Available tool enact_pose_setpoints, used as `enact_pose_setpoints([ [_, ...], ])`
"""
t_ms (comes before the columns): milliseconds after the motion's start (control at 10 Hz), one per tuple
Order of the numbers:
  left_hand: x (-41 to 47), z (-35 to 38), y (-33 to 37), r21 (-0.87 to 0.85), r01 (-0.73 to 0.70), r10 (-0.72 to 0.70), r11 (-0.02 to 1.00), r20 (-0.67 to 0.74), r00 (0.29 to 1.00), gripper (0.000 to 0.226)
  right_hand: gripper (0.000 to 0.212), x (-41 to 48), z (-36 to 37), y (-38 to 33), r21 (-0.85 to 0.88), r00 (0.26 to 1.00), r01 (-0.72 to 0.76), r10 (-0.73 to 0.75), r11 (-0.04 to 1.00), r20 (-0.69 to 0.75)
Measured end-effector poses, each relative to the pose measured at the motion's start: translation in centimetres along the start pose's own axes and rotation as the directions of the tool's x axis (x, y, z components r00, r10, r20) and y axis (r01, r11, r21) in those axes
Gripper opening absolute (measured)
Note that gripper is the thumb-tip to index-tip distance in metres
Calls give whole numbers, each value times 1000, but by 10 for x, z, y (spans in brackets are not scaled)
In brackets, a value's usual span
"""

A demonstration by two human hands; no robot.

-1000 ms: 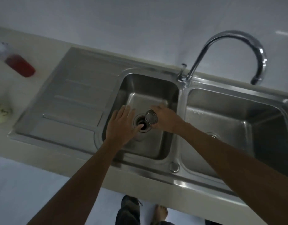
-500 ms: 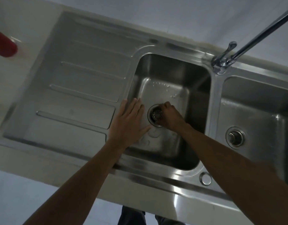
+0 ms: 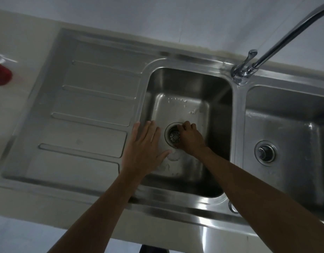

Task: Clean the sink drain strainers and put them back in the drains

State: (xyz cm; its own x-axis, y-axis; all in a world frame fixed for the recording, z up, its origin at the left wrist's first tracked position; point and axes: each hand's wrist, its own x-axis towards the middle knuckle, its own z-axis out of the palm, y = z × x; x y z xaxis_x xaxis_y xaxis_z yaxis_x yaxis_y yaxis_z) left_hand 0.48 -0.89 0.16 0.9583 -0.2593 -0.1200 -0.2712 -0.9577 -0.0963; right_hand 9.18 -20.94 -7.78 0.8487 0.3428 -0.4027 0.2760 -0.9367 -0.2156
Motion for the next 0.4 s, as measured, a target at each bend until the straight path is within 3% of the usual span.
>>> enact_pose_setpoints([
  [400,-1,-8,1,18,26,-28,999,78,997,89,72,-20,-18,-5,-6,999,-37,37,999,-11],
])
